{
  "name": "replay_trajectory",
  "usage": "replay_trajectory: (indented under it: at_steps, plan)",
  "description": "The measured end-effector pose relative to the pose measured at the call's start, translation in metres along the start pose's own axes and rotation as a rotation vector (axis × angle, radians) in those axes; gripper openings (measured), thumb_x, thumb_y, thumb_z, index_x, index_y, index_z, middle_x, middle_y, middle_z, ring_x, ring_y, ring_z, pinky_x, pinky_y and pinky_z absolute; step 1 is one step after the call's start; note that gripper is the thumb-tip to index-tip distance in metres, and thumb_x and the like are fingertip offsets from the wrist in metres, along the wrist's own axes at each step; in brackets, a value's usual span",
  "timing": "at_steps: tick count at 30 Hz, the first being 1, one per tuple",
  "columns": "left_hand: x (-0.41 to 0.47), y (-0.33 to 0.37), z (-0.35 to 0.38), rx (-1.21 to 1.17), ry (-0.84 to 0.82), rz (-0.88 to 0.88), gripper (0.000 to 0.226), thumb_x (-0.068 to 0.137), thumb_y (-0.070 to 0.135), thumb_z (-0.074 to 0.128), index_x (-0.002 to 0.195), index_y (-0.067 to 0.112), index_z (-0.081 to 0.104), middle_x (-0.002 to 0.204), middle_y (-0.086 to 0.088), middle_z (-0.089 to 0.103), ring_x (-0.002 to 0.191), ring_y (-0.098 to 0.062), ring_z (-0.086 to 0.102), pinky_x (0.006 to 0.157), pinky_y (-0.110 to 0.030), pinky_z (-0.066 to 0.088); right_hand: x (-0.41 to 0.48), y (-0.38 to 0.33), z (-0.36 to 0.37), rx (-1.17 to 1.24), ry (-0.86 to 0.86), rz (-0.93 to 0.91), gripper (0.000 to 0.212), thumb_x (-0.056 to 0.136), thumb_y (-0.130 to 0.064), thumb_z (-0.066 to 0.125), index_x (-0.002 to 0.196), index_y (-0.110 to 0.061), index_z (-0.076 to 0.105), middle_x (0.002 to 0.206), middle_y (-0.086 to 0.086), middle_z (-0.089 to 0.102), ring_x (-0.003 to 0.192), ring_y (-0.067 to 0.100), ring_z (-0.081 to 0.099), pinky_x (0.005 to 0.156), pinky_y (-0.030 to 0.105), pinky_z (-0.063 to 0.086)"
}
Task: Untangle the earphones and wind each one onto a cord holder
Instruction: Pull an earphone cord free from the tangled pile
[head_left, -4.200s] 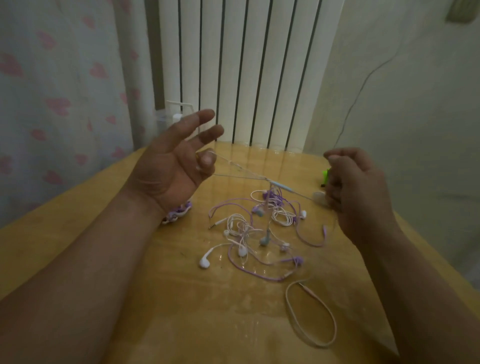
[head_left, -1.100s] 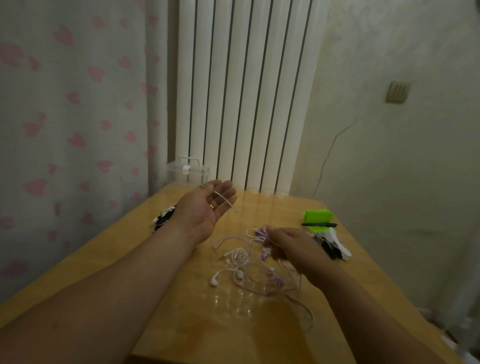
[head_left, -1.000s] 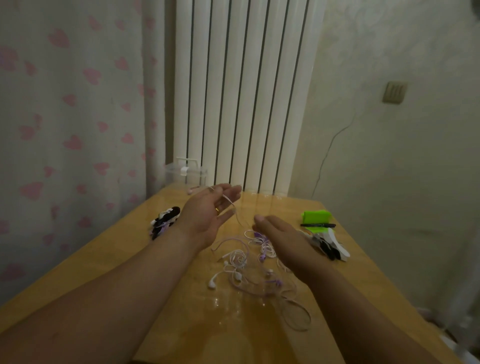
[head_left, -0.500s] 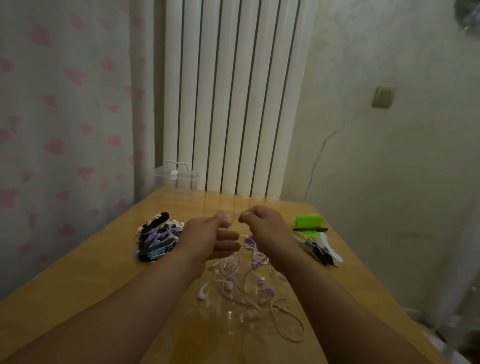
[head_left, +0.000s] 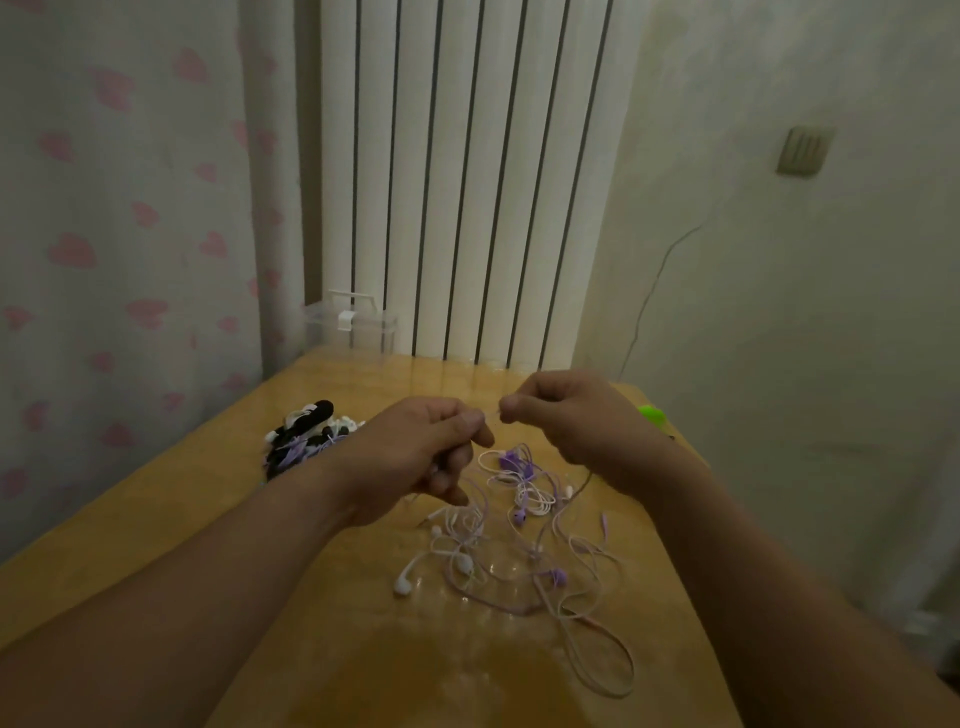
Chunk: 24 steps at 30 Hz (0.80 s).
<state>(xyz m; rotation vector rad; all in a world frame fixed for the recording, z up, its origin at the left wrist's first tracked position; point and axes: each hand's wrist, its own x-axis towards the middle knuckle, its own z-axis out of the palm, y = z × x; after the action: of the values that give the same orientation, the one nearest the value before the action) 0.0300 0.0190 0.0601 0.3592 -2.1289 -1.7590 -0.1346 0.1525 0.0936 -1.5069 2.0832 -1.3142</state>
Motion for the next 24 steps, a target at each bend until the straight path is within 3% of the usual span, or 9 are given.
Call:
replay_trajectory:
  at_steps: [2,5,9,12,16,19,21,24]
  plan:
    - [0.004,-0.005,-0.004,-0.002,-0.040,-0.047,0.031,0.109,0.027,0.050,0.113,0.001,0.067,0.072,-0.006,0.060,0.059,-0.016,0.055,0.067,-0.034,0.059,0.002,0.016,0.003,0.008,0.047,0.001,0.021,0.098,-0.037,0.069,0.092,-0.019,0.077,0.054,-0.010,0.053,0.046,0.006,0.040,0.045,0.018,0.033]
    - [0.012,-0.015,-0.007,0.020,-0.144,-0.097,0.029,0.108,0.024,0.053,0.112,0.000,0.069,0.096,-0.018,0.075,0.076,-0.024,0.069,0.076,-0.039,0.062,0.006,0.035,0.012,0.046,0.135,-0.017,0.021,0.098,-0.035,0.070,0.091,-0.016,0.076,0.054,-0.012,0.051,0.043,0.001,0.039,0.045,0.016,0.033]
    - [0.024,-0.032,-0.008,-0.135,-0.237,-0.078,0.026,0.103,0.017,0.059,0.117,0.001,0.073,0.106,-0.020,0.074,0.098,-0.029,0.073,0.084,-0.041,0.062,0.009,0.056,0.023,0.145,0.205,0.026,0.018,0.100,-0.028,0.068,0.095,-0.013,0.076,0.050,-0.022,0.056,0.047,-0.006,0.051,0.052,0.013,0.034]
    - [0.035,-0.044,0.000,-0.421,-0.145,0.007,0.028,0.098,0.014,0.060,0.119,0.001,0.073,0.103,-0.016,0.073,0.096,-0.025,0.072,0.083,-0.036,0.062,0.008,0.066,0.034,0.238,0.191,0.086,0.021,0.104,-0.030,0.063,0.096,-0.016,0.076,0.049,-0.017,0.053,0.047,-0.001,0.045,0.051,0.021,0.036]
    - [0.048,-0.054,0.011,-0.629,0.087,0.085,0.032,0.098,0.021,0.058,0.127,0.011,0.069,0.126,-0.007,0.074,0.081,-0.013,0.070,0.073,-0.025,0.060,0.000,0.069,0.053,0.183,0.046,0.073,0.024,0.109,-0.031,0.053,0.107,-0.024,0.075,0.052,-0.016,0.051,0.052,0.014,0.043,0.049,0.032,0.042]
    - [0.048,-0.057,0.014,-0.495,0.147,0.140,0.029,0.102,0.025,0.056,0.129,0.020,0.068,0.124,-0.001,0.076,0.071,-0.009,0.067,0.075,-0.029,0.057,0.000,0.068,0.062,0.011,0.026,-0.008,0.024,0.110,-0.031,0.051,0.110,-0.025,0.074,0.062,-0.017,0.057,0.056,0.003,0.048,0.058,0.028,0.043]
    - [0.046,-0.059,0.015,-0.334,0.185,0.186,0.030,0.105,0.026,0.056,0.133,0.024,0.067,0.120,0.002,0.077,0.065,-0.011,0.062,0.070,-0.029,0.057,-0.001,0.068,0.064,-0.138,0.037,-0.048,0.025,0.110,-0.029,0.049,0.105,-0.024,0.073,0.072,-0.014,0.065,0.063,0.002,0.054,0.056,0.022,0.040]
    - [0.046,-0.063,0.017,-0.022,0.287,0.270,0.034,0.107,0.022,0.057,0.139,0.022,0.066,0.115,0.006,0.078,0.058,-0.018,0.060,0.059,-0.025,0.054,-0.005,0.066,0.062,-0.300,0.047,-0.070,0.024,0.109,-0.032,0.048,0.102,-0.027,0.070,0.073,-0.007,0.065,0.067,0.008,0.057,0.058,0.027,0.041]
